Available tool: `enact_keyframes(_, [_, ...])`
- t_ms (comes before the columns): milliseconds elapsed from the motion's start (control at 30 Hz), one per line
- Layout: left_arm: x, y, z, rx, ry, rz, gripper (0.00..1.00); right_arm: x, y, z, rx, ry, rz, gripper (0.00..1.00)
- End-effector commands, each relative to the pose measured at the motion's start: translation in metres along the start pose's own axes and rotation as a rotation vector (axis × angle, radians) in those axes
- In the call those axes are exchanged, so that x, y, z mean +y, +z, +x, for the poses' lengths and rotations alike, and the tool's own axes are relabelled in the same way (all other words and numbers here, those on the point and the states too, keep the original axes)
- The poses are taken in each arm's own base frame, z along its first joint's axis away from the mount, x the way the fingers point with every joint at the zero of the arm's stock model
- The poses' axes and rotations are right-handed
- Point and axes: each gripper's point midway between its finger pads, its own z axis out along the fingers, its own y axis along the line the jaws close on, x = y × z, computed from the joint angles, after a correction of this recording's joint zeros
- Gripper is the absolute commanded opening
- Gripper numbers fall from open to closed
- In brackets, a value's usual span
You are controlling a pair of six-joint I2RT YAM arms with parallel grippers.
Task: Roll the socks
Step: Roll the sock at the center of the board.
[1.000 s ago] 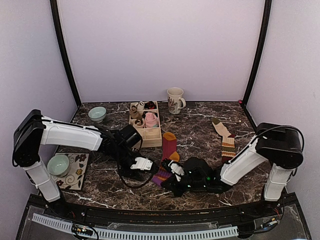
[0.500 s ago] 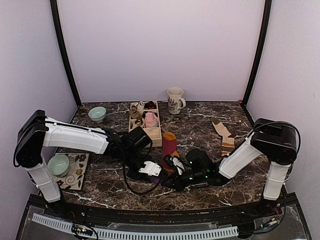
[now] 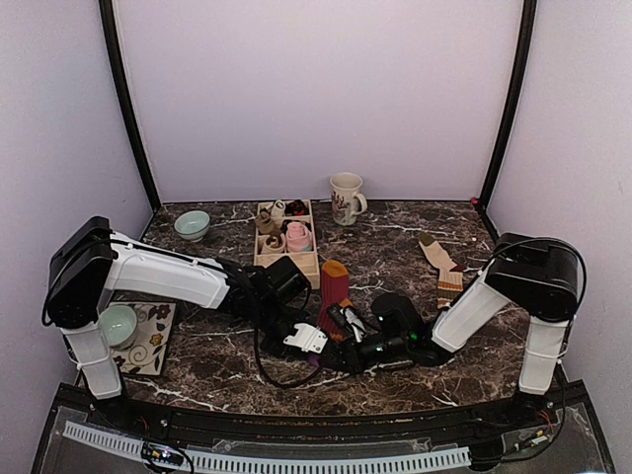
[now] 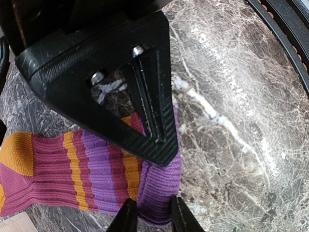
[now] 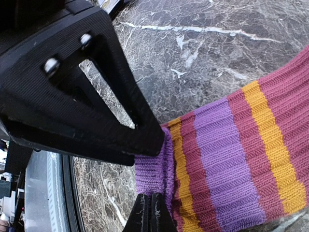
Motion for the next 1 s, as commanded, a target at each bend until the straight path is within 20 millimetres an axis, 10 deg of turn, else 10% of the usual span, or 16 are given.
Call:
enact_keyframes(0, [-0.003, 0.005, -0.004, -0.004, 0.032, 0.001, 0.26, -0.054, -0.010, 0.080, 0.216, 0.193, 0.183, 0.00])
enact_keyframes(633, [-0.009, 0.016, 0.002, 0.036, -0.025, 0.053, 0.28, -0.051, -0.015, 0.083, 0.205, 0.205, 0.154, 0.00])
enact_keyframes(967, [-0.018, 0.013, 0.002, 0.033, -0.131, 0.166, 0.00, -0.039, -0.026, 0.059, 0.090, 0.125, 0.138, 0.20])
